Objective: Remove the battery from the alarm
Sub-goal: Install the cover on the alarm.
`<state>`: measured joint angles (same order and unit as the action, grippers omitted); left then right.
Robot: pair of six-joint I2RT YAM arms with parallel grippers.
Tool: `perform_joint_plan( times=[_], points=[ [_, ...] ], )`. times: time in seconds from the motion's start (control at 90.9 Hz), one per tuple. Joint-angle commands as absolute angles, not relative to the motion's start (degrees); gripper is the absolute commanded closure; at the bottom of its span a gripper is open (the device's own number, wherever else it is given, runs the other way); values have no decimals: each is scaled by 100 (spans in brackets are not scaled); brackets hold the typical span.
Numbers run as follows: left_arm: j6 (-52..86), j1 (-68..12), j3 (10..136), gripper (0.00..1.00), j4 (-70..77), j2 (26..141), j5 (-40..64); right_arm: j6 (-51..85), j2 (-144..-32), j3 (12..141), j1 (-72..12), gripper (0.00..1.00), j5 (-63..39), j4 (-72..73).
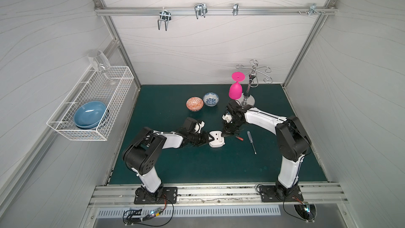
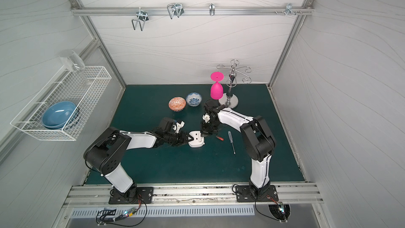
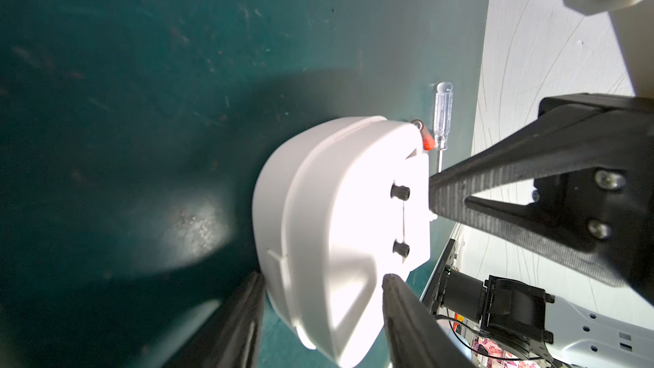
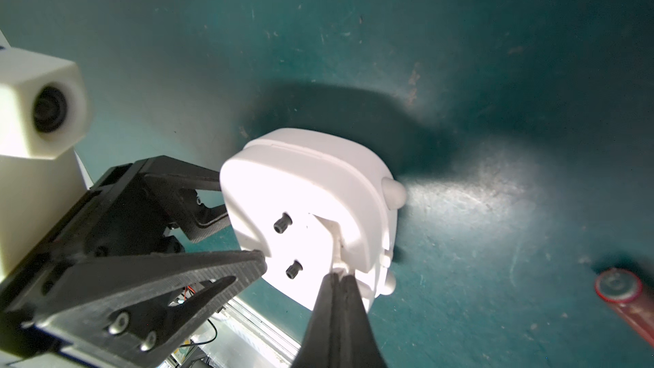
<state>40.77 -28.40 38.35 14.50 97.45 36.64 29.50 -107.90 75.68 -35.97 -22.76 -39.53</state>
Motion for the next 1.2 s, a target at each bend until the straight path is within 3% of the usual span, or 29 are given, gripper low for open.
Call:
perform_joint_plan(
  times=[0.0,1.189],
  points=[
    [4075,-2874,3893,42,1609,9794,3647,2814,-10786,7622,-3691,98,-2243,-4125],
    [4028,-2874,3911,42,1514,9771,3586,2402,-10750,7727,-3732,98,-1817,-4381]
  ],
)
